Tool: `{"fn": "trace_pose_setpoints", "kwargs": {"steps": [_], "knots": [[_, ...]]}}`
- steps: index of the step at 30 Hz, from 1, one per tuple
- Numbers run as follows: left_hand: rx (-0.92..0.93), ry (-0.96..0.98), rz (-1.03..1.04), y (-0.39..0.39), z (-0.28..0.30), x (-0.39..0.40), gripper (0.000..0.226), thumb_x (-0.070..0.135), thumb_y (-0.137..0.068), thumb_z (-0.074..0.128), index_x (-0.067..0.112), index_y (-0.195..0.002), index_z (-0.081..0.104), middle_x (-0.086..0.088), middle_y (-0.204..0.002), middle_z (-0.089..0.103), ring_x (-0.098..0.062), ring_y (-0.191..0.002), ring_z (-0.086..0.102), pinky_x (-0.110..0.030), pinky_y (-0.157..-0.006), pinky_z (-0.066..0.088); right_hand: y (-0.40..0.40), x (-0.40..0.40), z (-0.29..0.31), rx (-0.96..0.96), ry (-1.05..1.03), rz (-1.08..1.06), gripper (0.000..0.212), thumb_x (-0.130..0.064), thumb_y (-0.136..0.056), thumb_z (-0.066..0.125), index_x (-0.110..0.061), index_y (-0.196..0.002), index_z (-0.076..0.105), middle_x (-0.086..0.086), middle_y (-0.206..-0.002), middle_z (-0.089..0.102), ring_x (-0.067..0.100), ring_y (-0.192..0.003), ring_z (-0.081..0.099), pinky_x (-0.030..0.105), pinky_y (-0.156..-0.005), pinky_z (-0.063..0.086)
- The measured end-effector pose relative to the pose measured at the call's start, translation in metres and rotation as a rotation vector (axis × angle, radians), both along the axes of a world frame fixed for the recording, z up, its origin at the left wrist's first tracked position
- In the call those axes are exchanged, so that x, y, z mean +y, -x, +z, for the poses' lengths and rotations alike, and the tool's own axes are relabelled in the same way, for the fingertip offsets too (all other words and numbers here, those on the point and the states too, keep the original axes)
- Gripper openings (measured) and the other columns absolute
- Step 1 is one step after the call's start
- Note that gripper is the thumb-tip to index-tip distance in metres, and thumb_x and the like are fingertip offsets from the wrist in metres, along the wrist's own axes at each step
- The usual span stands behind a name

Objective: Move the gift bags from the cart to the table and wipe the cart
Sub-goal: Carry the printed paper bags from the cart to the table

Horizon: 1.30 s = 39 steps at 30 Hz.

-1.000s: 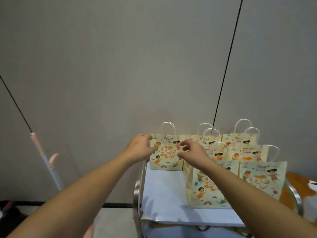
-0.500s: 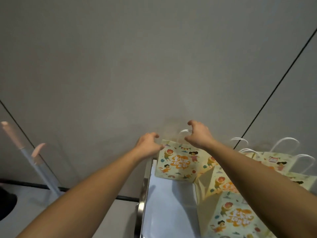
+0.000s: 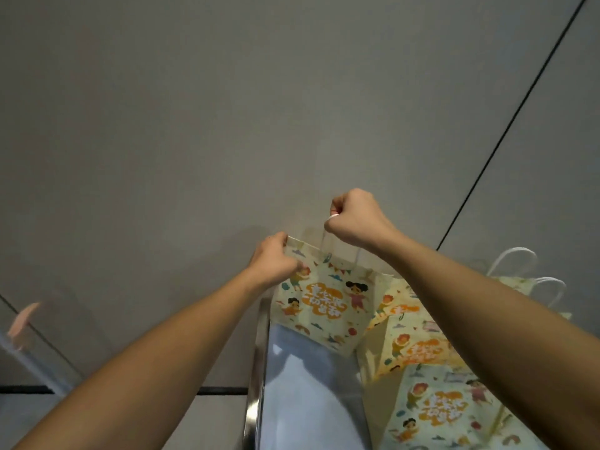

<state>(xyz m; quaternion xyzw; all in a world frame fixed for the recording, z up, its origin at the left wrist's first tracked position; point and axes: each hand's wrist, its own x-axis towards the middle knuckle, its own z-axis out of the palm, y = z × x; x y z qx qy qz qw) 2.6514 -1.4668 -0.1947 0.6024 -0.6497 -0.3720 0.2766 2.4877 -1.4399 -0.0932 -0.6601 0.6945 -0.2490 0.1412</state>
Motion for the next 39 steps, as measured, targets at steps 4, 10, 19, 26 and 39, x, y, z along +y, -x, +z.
{"fn": "trace_pose_setpoints", "kwargs": {"steps": [4, 10, 19, 26, 39], "knots": [[0.184, 0.13, 0.068, 0.021, 0.046, 0.005, 0.033, 0.021, -0.066, 0.089, 0.024, -0.086, 0.063, 0.003, -0.091, 0.068, -0.018, -0.088, 0.063, -0.034, -0.077, 0.054, 0.022, 0.032, 0.042, -0.061, 0.126, -0.051, 0.016, -0.003, -0.074, 0.061, -0.009, -0.059, 0.058, 0.005, -0.06, 0.053, 0.02, -0.06, 0.052, 0.027, -0.05, 0.04], [0.242, 0.373, -0.079, 0.066, 0.119, 0.061, 0.015, 0.008, -0.069, 0.071, 0.022, -0.071, 0.066, -0.001, -0.076, 0.068, -0.024, -0.079, 0.064, -0.041, -0.07, 0.059, 0.052, 0.105, 0.103, -0.185, 0.347, -0.114, 0.027, 0.002, -0.071, 0.067, -0.014, -0.054, 0.053, 0.0, -0.058, 0.052, 0.015, -0.056, 0.05, 0.027, -0.054, 0.047], [0.442, 0.682, -0.156, 0.133, 0.22, 0.186, 0.022, 0.002, -0.08, 0.054, 0.018, -0.067, 0.062, 0.001, -0.069, 0.06, -0.017, -0.071, 0.054, -0.03, -0.061, 0.046, 0.087, 0.24, 0.187, -0.187, 0.714, -0.236, 0.021, 0.001, -0.068, 0.067, -0.014, -0.058, 0.056, 0.0, -0.059, 0.054, 0.013, -0.058, 0.053, 0.047, -0.066, 0.061], [0.599, 0.523, -0.378, 0.196, 0.22, 0.291, 0.02, 0.013, -0.071, 0.049, 0.023, -0.06, 0.062, -0.002, -0.064, 0.059, -0.025, -0.07, 0.057, -0.051, -0.071, 0.056, 0.137, 0.354, 0.2, -0.091, 0.688, -0.417, 0.012, 0.001, -0.069, 0.067, -0.007, -0.062, 0.062, 0.01, -0.064, 0.061, 0.019, -0.062, 0.059, 0.048, -0.063, 0.061], [0.559, 0.183, -1.029, 0.397, 0.152, 0.577, 0.027, 0.018, -0.077, 0.049, 0.026, -0.06, 0.068, 0.001, -0.063, 0.064, -0.032, -0.077, 0.066, -0.056, -0.074, 0.058, 0.259, 0.679, 0.148, 0.077, 0.447, -1.032, 0.019, 0.001, -0.068, 0.063, -0.011, -0.056, 0.059, 0.002, -0.059, 0.056, 0.016, -0.059, 0.053, 0.027, -0.051, 0.044]]}}
